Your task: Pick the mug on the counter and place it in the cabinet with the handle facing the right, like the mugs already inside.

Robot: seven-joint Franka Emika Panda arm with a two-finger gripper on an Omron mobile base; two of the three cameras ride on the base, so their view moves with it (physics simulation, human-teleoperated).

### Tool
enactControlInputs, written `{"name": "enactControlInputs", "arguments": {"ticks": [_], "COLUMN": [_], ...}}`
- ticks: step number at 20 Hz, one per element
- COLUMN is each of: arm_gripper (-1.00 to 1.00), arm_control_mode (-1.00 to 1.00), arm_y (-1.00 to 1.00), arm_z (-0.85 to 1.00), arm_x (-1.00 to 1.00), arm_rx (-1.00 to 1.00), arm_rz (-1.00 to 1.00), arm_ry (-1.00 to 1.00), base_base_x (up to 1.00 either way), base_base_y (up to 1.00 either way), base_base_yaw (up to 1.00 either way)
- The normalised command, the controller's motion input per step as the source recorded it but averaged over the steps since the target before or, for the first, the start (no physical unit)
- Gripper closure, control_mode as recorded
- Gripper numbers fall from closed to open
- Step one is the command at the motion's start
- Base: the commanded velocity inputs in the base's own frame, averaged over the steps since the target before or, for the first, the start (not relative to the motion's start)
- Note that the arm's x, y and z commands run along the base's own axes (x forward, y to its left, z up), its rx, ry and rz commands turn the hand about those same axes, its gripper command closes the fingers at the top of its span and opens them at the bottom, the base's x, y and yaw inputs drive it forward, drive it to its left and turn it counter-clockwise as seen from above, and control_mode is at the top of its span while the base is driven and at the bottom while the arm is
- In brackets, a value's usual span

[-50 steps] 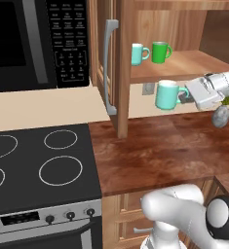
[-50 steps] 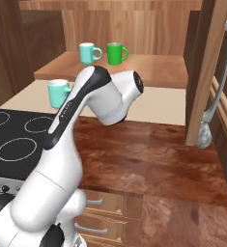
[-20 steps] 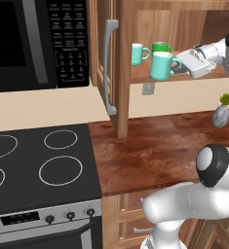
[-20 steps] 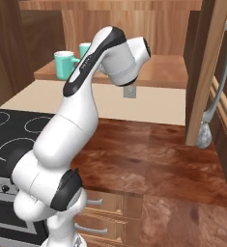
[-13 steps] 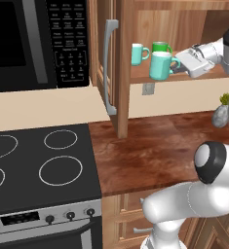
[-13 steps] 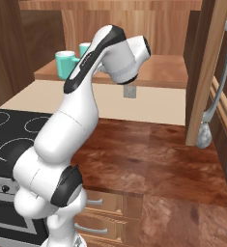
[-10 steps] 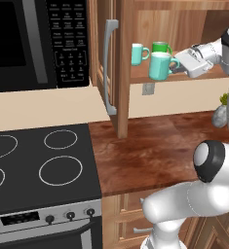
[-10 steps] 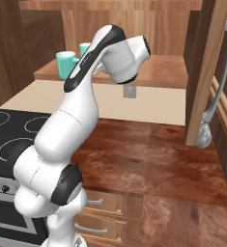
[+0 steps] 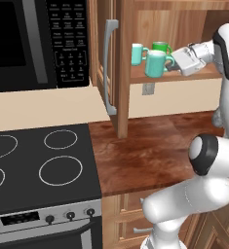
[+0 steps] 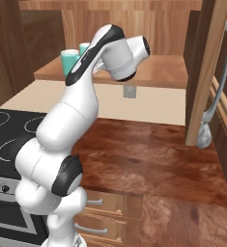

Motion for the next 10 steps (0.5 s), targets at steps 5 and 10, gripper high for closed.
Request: {"name": "enactControlInputs", "arguments": {"ticks": [5,10], "arm_gripper": [1.00,1.00], "arm_control_mode": [-1.00,-1.00], "arm_y": [0.00,0.00], "arm_z": [-0.03,-0.06], "arm_x": [0.30,0.26], "arm_rx": [0.00,-0.01], "arm_rz": [-0.03,0.00], "arm_ry": [-0.01,-0.02], "base_base_x": [0.00,0.00], "base_base_y": [0.00,0.00], "base_base_yaw": [0.00,0.00]}}
